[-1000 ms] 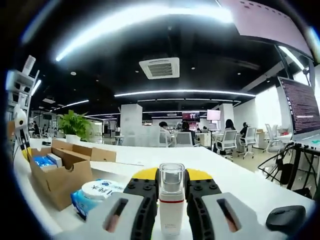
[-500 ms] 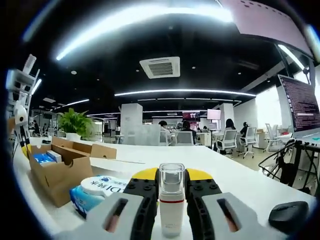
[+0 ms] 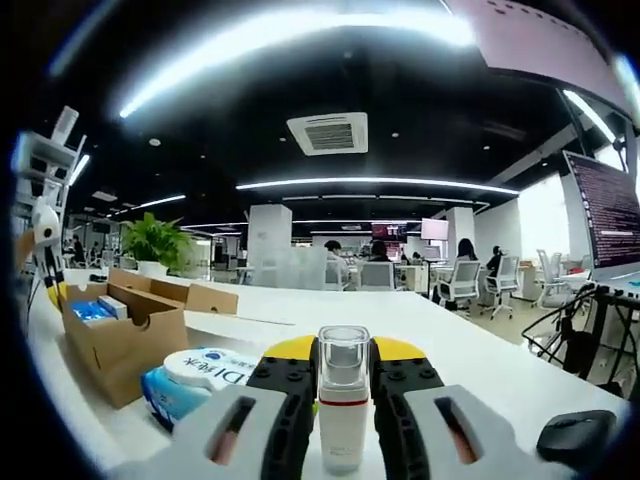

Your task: Operate the shoe box by opening the lid, removing the specified soft item, and placing it in the target area until the item is outside and the box remains undamaged.

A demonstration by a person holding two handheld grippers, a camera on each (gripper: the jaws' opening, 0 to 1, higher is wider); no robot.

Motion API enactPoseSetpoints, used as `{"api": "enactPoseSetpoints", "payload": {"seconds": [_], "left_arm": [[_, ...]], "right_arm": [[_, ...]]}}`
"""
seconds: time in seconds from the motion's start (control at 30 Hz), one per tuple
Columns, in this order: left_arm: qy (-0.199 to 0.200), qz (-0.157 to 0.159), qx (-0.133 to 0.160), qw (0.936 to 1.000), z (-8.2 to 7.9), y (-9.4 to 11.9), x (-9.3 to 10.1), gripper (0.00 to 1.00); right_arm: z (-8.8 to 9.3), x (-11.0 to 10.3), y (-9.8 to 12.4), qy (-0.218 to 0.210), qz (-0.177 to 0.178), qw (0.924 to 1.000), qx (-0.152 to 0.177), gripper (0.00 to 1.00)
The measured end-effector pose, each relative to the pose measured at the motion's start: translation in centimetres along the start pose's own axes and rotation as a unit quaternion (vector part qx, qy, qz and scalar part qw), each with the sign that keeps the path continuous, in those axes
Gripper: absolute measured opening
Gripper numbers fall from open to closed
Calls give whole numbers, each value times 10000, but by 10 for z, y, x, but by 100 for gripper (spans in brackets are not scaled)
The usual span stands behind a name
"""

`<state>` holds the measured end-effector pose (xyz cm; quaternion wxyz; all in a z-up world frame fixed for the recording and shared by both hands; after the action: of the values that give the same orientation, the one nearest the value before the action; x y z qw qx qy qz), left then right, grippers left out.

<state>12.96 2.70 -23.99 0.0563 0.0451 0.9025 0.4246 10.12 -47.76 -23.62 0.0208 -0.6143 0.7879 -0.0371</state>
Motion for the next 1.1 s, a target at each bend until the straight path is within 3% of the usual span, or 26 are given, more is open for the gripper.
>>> {"api": "enactPoseSetpoints", "payload": {"seconds": [0.23,0.43,0.6,0.97,1.1], "left_arm": [[-9,-7,3,10000,1,0,0,6],[-15,-14,2,10000,1,0,0,6],[-3,-5,4,10000,1,0,0,6],[-33,76,16,10000,1,1,-1,5],[-25,48,-6,10000,1,1,-1,5]], "right_arm": [[5,3,0,-142,-14,9998,-113,26],[-1,4,2,-162,-50,9999,-4,47],[-18,4,6,-335,-95,9992,170,63],[-55,-1,21,-256,-44,9982,543,64],[-63,-10,23,-198,-179,9980,572,73]]}}
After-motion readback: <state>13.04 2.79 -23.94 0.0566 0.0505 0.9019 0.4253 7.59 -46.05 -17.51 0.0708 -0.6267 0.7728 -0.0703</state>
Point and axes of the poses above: the point that each gripper's makers call its tool centre point, and the gripper's own axes: y roughly backward along the fingers, x roughly to its right, z roughly out of its underside, the point moved 7 cm from there along y, roughly backward along the fingers, and after that the axes turned 13 degrees about z, right-handed, at the moved point
